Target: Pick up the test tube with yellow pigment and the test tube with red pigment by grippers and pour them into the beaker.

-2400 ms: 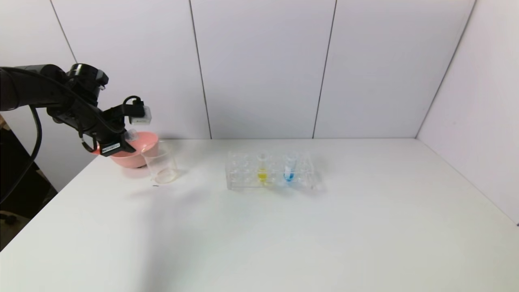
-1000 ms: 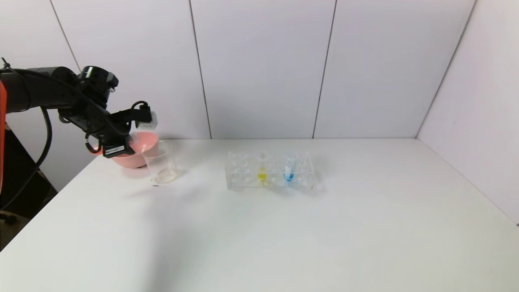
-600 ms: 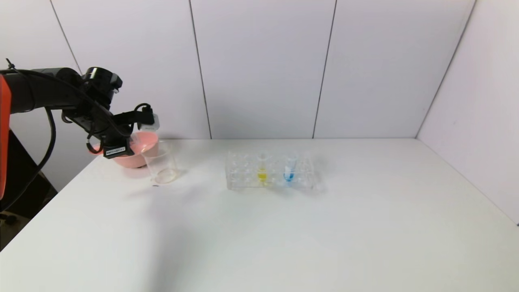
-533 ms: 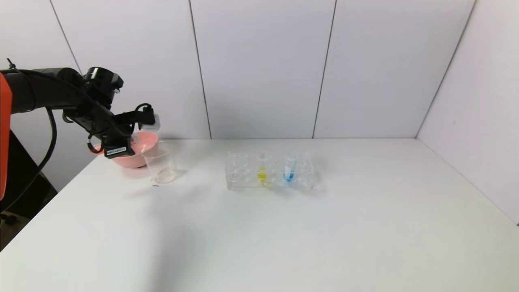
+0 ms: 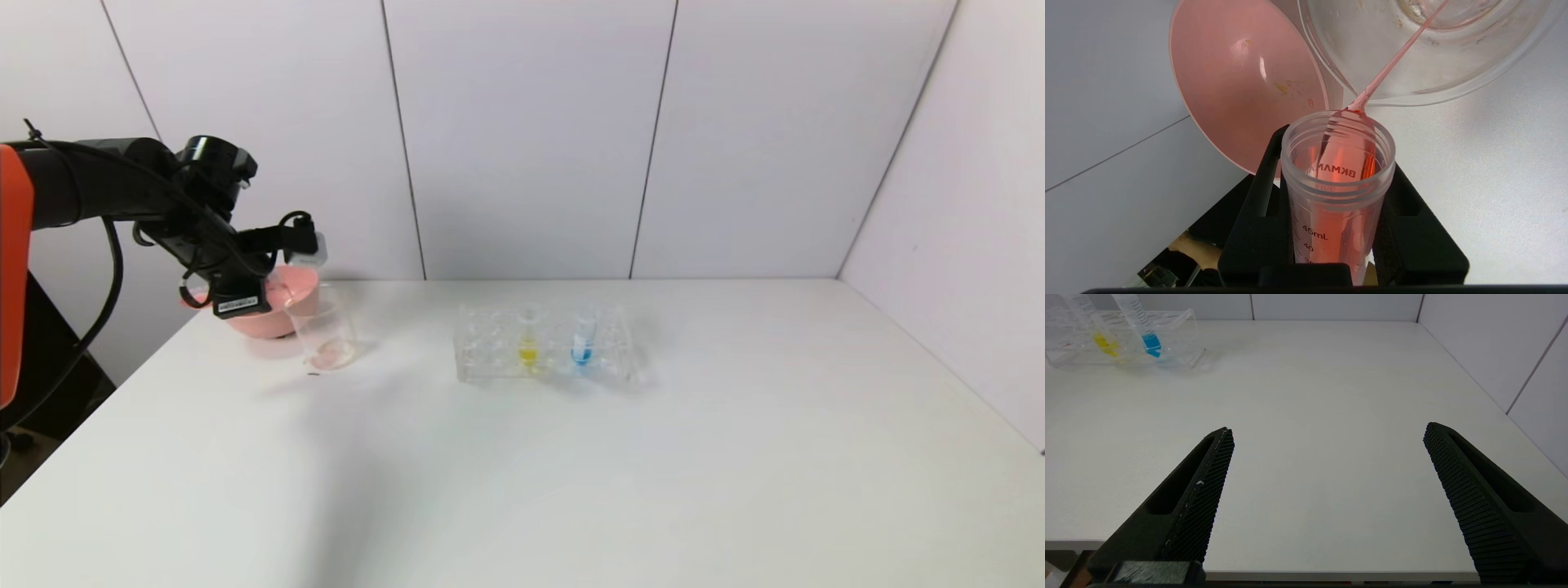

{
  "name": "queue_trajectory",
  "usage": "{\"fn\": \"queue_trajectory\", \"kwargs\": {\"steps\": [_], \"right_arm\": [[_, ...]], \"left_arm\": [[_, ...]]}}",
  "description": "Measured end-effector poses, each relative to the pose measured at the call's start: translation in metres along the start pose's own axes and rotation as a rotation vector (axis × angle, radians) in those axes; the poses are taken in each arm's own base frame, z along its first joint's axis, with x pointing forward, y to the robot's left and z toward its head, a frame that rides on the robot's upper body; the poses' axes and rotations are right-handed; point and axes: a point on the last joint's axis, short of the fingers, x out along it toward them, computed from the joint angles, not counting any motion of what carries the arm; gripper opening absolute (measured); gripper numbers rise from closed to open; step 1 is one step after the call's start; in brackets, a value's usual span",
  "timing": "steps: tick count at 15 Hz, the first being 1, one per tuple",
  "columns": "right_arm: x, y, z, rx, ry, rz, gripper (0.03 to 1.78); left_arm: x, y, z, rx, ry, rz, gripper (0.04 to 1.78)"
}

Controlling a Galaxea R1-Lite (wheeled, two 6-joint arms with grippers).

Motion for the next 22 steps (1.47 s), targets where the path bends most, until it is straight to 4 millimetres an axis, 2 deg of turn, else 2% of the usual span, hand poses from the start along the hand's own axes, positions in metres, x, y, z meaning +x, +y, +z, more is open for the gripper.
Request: {"fn": "queue_trajectory", "kwargs": {"steps": [22], "right_arm": [[0.000,0.000,0.000,0.000,0.000,0.000,1.70]], "left_arm": [[0.004,-0.005,0.013,0.031,0.077,0.021,0.53]]}}
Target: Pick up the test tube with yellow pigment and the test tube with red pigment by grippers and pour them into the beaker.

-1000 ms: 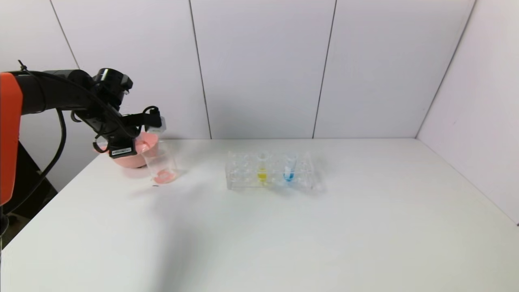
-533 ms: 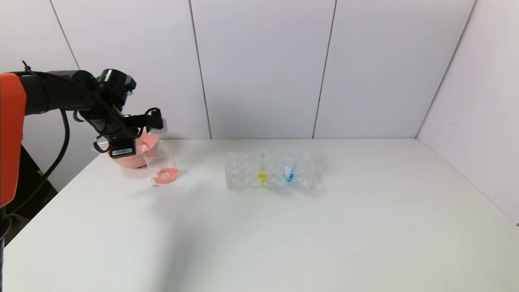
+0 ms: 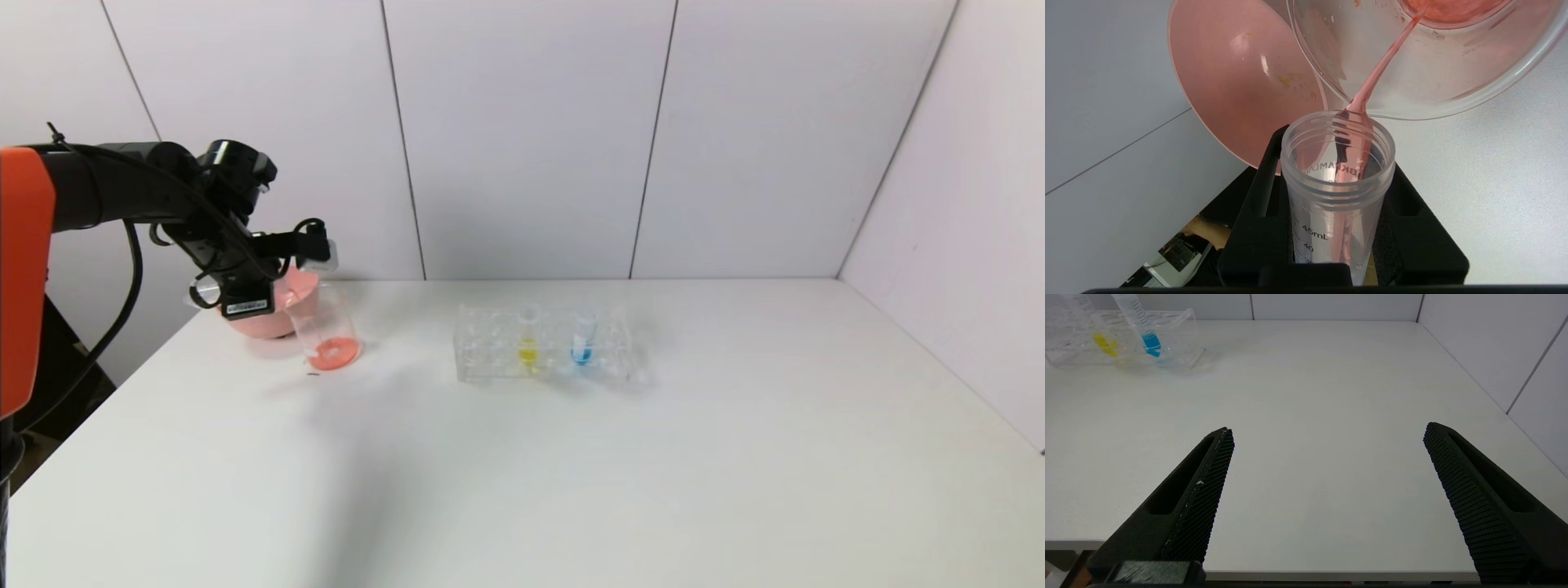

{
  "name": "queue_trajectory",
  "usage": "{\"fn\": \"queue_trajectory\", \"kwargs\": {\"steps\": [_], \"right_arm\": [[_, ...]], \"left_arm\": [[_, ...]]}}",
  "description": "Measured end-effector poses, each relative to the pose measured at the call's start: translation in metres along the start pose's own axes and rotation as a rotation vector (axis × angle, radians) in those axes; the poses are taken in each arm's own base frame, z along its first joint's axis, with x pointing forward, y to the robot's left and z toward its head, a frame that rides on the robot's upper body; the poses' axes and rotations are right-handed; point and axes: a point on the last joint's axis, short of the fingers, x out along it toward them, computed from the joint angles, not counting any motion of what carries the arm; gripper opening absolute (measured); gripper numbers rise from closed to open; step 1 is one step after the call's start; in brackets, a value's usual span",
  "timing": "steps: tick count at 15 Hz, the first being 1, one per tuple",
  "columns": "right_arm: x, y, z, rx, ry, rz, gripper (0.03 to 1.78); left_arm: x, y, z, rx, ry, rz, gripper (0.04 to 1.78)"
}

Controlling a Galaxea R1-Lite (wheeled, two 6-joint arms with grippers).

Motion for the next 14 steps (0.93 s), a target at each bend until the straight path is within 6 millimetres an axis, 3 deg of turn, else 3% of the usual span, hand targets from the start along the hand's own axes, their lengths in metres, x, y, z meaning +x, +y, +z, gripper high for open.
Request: {"fn": "queue_trajectory", "kwargs": {"steps": [14], "right_arm": [[0.0000,0.0000,0.0000,0.000,0.000,0.000,1.70]], "left_arm": [[-0.0029,0.0001,0.0058,0.008,0.017,0.021,0.53]]}}
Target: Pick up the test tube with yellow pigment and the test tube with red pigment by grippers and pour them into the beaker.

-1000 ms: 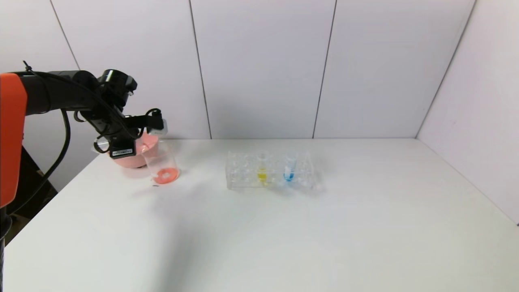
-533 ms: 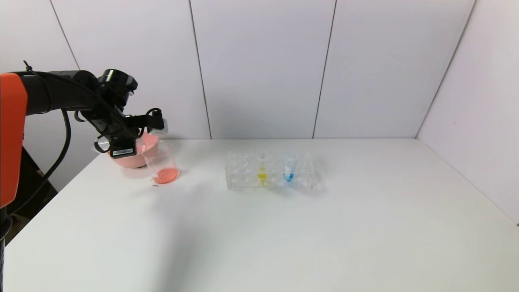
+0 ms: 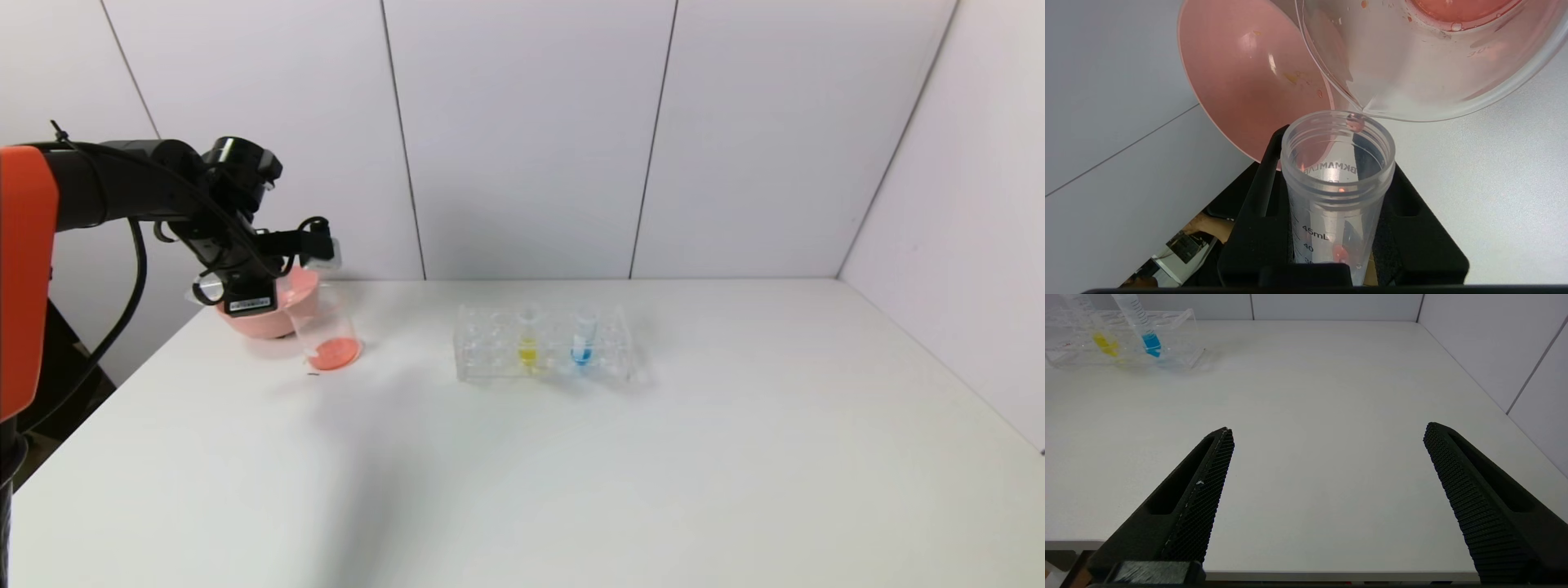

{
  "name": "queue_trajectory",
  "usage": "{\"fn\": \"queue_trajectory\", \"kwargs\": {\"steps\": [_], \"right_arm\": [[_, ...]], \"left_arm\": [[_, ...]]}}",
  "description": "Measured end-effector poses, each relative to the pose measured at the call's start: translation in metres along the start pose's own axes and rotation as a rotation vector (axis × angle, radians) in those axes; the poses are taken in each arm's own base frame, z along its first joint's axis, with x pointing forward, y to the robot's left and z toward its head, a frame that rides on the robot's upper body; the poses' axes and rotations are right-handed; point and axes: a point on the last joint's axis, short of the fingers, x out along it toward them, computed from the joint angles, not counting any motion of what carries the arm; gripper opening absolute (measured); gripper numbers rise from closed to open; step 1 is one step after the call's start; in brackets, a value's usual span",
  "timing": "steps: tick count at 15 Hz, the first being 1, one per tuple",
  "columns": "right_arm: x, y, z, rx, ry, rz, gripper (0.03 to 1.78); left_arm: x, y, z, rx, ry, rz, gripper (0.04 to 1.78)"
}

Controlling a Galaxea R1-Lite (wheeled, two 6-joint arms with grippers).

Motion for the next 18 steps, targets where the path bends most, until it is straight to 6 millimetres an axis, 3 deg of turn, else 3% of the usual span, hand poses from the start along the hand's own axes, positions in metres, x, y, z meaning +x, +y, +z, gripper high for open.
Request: {"fn": "queue_trajectory", "kwargs": {"steps": [18], "right_arm": [[0.0000,0.0000,0.0000,0.000,0.000,0.000,1.70]], "left_arm": [[-0.0012,-0.0023,0.0022,0.003,0.001,-0.015,0.53]]}}
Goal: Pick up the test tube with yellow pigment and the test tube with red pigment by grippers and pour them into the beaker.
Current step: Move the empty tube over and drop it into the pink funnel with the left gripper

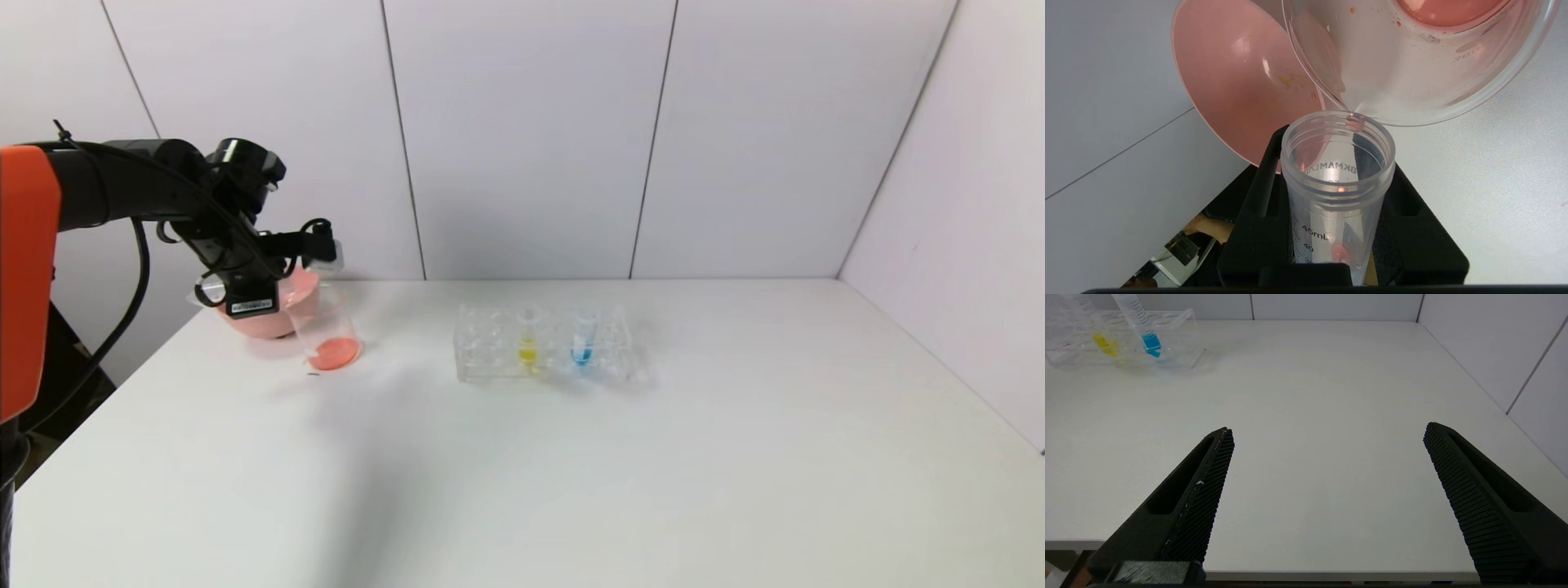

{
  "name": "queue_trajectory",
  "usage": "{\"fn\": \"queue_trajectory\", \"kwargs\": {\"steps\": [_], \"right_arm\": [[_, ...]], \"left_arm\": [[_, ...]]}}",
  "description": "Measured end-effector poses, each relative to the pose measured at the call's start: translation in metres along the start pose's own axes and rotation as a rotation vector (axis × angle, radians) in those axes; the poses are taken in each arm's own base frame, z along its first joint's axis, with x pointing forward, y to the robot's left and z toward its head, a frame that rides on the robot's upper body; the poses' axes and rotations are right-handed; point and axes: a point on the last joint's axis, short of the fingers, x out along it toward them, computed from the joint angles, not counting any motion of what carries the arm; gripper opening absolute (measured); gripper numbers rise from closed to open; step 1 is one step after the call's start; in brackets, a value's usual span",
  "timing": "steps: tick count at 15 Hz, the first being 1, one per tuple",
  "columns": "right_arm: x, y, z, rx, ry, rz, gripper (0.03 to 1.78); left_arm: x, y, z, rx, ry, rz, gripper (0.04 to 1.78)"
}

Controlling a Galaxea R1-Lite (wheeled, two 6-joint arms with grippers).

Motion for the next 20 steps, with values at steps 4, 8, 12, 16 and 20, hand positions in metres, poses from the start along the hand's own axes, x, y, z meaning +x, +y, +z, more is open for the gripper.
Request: {"fn": "queue_trajectory", "kwargs": {"steps": [4,8,12,16,20], "right_arm": [[0.000,0.000,0.000,0.000,0.000,0.000,1.70],[0.000,0.000,0.000,0.000,0.000,0.000,1.70],[0.000,0.000,0.000,0.000,0.000,0.000,1.70],[0.000,0.000,0.000,0.000,0.000,0.000,1.70],[0.000,0.000,0.000,0.000,0.000,0.000,1.70]], "left_arm": [[-0.015,-0.001,-0.006,0.000,0.009,-0.017,0.53],[-0.042,0.007,-0.029,-0.057,0.012,0.013,0.53],[-0.065,0.017,-0.047,-0.258,-0.044,0.072,0.53],[-0.070,0.024,-0.045,-0.493,-0.236,0.066,0.53],[-0.072,0.037,-0.046,-0.751,-0.456,0.038,0.53]]}}
